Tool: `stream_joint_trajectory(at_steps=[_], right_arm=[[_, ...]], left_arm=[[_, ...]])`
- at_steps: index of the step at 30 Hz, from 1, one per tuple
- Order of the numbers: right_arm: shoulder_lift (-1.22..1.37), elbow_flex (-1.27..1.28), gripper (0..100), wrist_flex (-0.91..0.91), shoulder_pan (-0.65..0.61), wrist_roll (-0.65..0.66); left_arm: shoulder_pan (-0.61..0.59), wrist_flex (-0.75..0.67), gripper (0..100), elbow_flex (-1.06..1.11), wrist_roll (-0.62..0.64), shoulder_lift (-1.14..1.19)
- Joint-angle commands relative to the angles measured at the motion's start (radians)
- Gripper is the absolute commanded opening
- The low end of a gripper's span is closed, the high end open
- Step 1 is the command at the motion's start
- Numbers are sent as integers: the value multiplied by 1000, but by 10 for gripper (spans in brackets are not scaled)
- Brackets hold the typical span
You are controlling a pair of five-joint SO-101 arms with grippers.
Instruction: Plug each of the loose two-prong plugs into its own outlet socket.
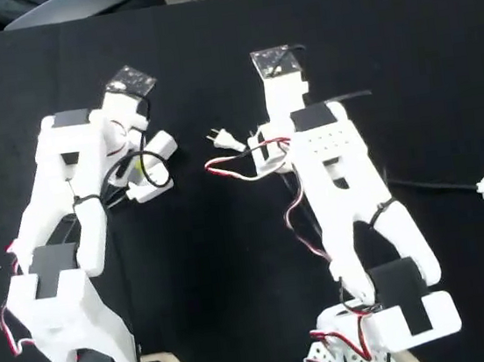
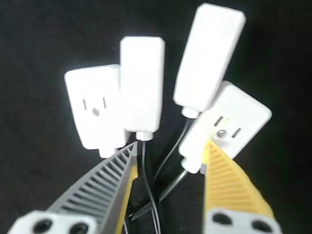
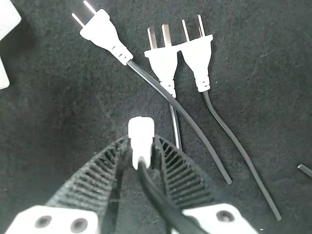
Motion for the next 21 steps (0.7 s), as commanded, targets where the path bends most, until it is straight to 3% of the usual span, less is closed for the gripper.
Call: stream_joint_trajectory(at_steps=[1,7,10,21], right_arm=[[-5,-56,11,-8,15,6],[-5,-56,11,-8,15,6],[-5,-54,11,-8,14,6],[-5,-50,11,-8,12,6]], left_arm=[[53,-20,213,25,-9,-2],[81,-155,216,179,-25,-11],[91,-150,213,219,-97,-11],[133,-153,213,294,-173,-12]])
